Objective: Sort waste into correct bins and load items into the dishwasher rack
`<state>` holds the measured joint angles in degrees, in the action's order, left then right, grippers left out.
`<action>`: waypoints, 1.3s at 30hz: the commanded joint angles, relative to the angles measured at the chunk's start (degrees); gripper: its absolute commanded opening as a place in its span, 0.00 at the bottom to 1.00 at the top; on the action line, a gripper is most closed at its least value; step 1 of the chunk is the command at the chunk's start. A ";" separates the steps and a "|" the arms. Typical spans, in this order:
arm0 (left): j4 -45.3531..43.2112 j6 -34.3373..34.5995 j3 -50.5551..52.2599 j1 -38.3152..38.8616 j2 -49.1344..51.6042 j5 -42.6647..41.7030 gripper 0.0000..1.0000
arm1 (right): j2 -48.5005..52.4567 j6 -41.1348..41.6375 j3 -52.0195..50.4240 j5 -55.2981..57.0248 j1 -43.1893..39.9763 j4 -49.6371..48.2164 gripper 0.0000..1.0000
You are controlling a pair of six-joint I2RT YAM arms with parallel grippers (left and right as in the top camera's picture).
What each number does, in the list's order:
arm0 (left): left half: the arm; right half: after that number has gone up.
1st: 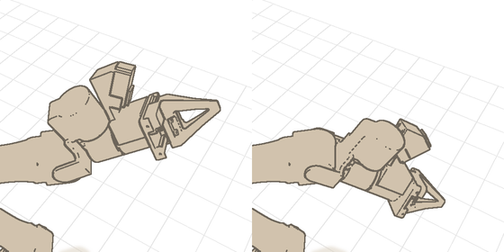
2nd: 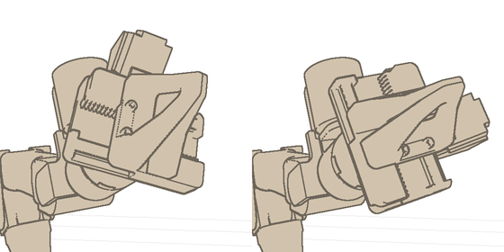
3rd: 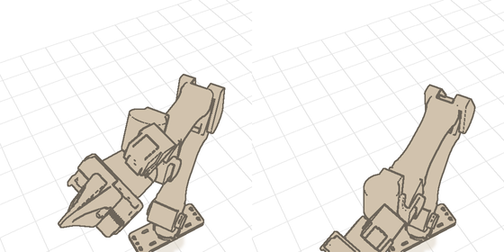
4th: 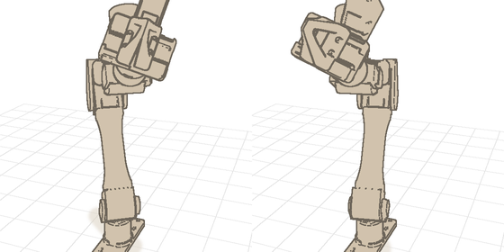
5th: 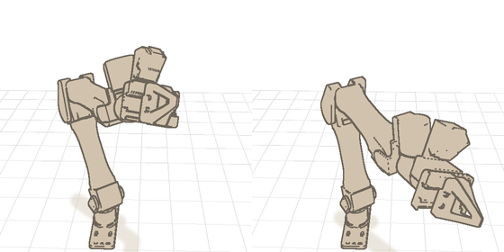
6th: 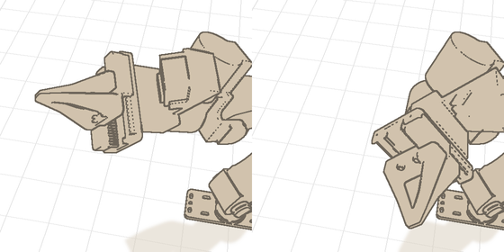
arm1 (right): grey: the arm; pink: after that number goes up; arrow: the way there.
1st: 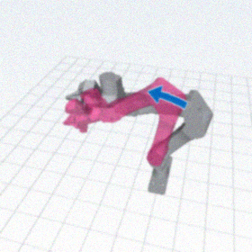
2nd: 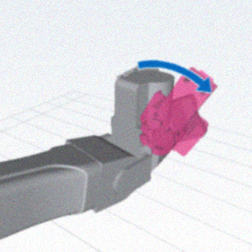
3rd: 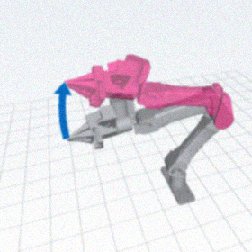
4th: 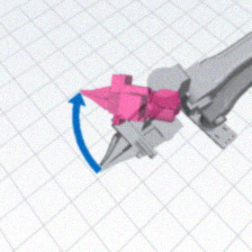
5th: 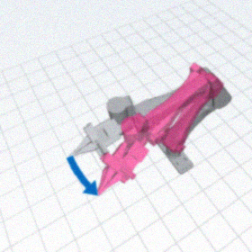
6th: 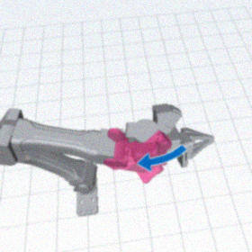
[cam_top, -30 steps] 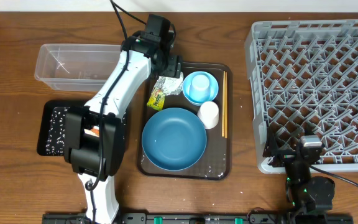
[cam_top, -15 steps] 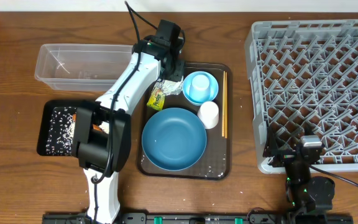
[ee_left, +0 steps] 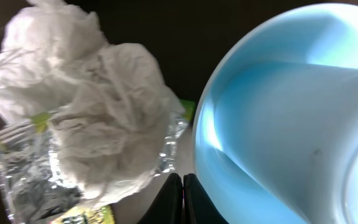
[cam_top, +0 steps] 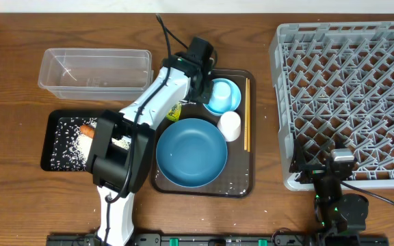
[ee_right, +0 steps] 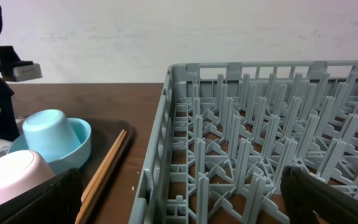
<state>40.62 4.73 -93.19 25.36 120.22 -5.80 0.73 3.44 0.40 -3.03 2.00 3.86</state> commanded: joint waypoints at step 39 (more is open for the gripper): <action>-4.20 5.20 0.24 -2.03 -3.15 9.92 0.38 | -0.17 0.57 -0.09 -0.02 0.15 0.22 0.99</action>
<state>36.34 10.35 -93.19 23.83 118.26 1.91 0.73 3.44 0.40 -3.03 2.00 3.84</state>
